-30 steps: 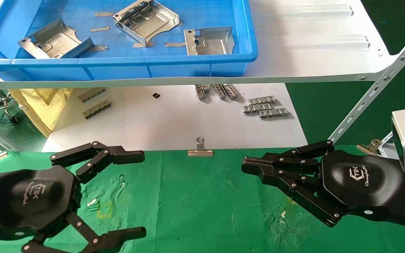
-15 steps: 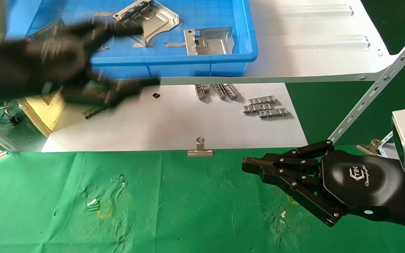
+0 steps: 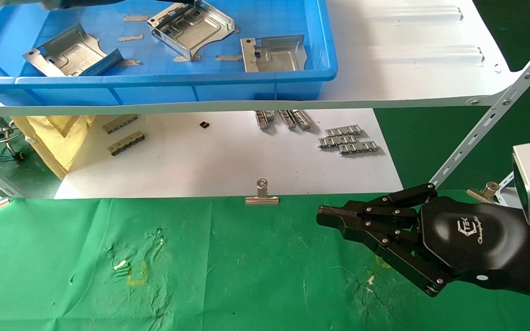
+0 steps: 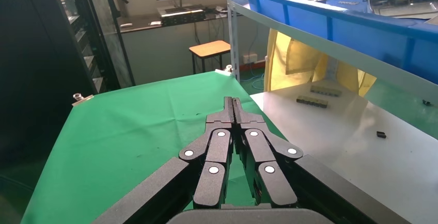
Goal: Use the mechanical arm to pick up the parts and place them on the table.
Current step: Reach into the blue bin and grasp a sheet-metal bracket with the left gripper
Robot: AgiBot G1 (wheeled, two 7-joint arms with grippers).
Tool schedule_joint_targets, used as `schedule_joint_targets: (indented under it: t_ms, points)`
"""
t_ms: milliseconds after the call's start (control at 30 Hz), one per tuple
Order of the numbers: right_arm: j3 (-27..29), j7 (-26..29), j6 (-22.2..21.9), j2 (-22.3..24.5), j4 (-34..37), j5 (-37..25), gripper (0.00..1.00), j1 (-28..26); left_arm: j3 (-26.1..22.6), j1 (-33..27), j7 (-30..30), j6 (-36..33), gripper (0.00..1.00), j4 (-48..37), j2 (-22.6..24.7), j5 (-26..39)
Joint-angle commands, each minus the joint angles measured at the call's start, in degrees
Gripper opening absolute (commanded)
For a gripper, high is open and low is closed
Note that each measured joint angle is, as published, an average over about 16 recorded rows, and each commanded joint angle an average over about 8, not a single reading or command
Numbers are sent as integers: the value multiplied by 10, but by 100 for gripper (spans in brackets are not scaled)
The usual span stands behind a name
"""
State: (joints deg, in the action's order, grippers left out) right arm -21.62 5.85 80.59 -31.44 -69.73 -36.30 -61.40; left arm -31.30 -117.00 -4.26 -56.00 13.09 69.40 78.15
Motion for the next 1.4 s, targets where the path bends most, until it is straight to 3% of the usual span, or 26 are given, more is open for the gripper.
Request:
schedule_joint_targets:
  t_ms: [33, 100, 133, 600, 1400]
  points:
    - [0, 0, 0, 0, 0, 0, 83, 0, -8, -17, 3, 47, 36, -43, 25, 19]
    - [0, 0, 0, 0, 0, 0, 100, 0, -15, -23, 2, 60, 11, -66, 36, 29]
    - [0, 0, 0, 0, 0, 0, 100, 0, -18, -24, 1, 65, 0, -76, 41, 33]
    - [0, 0, 0, 0, 0, 0, 100, 0, -29, -37, -6, 97, 0, -125, 60, 49]
    - [0, 0, 0, 0, 0, 0, 100, 0, -33, -35, -13, 108, 0, -127, 62, 56]
